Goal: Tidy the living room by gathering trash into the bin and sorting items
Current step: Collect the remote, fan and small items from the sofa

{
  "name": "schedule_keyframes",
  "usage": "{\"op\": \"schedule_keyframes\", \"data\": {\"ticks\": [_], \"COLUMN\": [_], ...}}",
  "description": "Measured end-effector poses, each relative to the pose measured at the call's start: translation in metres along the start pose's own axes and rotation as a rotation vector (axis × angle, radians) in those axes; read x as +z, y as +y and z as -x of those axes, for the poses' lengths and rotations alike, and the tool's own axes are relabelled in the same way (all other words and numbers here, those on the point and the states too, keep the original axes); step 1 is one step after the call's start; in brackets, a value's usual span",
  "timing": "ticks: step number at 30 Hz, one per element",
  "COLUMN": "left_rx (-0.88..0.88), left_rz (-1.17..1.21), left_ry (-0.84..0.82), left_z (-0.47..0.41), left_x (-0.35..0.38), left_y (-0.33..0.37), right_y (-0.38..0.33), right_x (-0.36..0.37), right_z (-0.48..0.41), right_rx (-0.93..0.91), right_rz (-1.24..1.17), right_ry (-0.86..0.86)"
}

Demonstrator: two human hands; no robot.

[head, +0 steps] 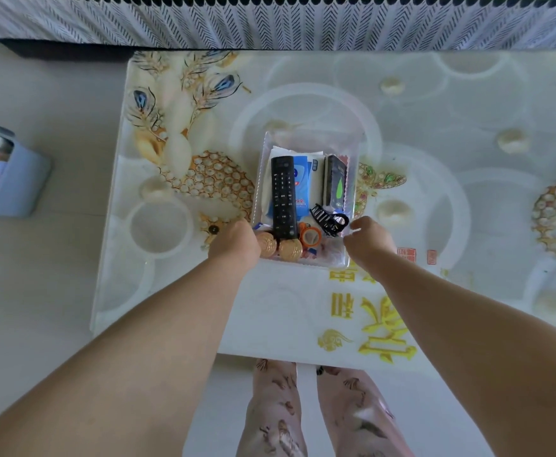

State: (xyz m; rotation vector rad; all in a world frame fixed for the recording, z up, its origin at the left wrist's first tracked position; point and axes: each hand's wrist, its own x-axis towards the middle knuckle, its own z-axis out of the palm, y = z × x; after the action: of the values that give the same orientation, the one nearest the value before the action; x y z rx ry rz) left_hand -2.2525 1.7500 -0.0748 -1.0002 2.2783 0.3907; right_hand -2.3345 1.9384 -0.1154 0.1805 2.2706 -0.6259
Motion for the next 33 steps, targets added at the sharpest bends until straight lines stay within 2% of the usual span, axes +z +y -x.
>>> {"op": "schedule_keyframes", "data": {"ticks": [7, 10, 15, 21, 33], "left_rx": [-0.108, -0.178, -0.212, -0.234, -0.389], "left_rz": [0.473, 0.564, 0.466, 0.260, 0.312], "left_ry": [-0.077, -0.108, -0.120, -0.081, -0.010], "left_z": [-0.022, -0.025, -0.021, -0.003, 0.002], "left_x": [0.004, 0.004, 0.005, -0.003, -0.024], "left_y": [-0.003, -0.009, -0.040, -0.103, -0.243], "right_y": [-0.012, -0.018, -0.030, -0.058, -0.124], "right_x": [0.002, 0.002, 0.016, 0.055, 0.169], "right_z": [-0.002, 0.006, 0.023, 0.052, 0.123], "right_rx": [-0.011, -0.034, -0.063, -0.150, -0.196], "right_rz": [0.064, 0.072, 0.062, 0.075, 0.055], "right_ry": [0.021, 0.034, 0.054, -0.009, -0.157]}}
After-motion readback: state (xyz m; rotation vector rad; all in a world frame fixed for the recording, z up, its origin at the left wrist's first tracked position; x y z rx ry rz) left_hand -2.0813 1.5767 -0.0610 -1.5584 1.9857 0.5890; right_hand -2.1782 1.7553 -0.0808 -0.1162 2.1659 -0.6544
